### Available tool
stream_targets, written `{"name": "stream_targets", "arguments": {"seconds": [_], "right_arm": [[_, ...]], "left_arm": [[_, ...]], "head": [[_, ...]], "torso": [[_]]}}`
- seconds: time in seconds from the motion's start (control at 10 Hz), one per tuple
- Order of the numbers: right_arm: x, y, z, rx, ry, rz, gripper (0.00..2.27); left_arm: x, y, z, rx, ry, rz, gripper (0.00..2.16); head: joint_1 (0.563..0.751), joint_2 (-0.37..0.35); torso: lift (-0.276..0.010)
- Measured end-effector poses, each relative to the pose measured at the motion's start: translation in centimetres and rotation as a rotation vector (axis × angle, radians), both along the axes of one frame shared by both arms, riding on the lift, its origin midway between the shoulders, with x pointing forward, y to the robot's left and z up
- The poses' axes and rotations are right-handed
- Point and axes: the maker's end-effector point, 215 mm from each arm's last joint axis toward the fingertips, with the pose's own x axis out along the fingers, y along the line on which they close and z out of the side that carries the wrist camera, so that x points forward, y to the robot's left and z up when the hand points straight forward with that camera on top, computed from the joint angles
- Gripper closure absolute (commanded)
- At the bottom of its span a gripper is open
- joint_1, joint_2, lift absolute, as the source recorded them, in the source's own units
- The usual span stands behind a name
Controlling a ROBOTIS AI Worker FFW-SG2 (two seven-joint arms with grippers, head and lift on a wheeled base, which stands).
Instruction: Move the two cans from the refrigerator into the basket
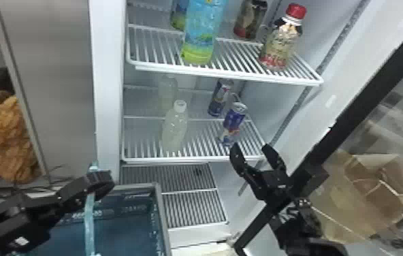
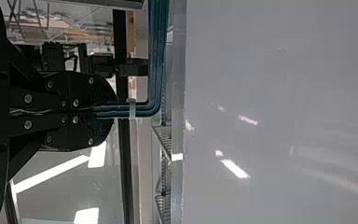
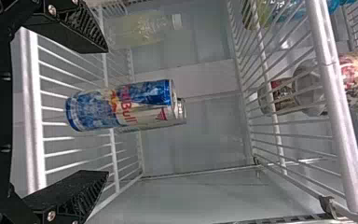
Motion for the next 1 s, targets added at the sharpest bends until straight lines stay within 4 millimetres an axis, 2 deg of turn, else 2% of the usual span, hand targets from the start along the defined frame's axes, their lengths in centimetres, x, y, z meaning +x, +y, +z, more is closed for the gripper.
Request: {"name": "stream_targets", "arguments": {"seconds": [0.3,1.0], "right_arm": [[2.2,-0.4,-0.3,-0.006,0.004,-0.022,0.11],[7.9,1.6,-0.9,-0.028,0.023,0.005,0.11]], "left_arm": [[-0.3,-0.1,-0.2,-0.002,0.008,-0.004,1.20],[-0.6,-0.1,-0.4,-0.003,0.014,-0.006,1.20]], "head": [[0.695,-0.342],[0.695,-0.305]], "torso": [[-0.218],[-0.218]]}}
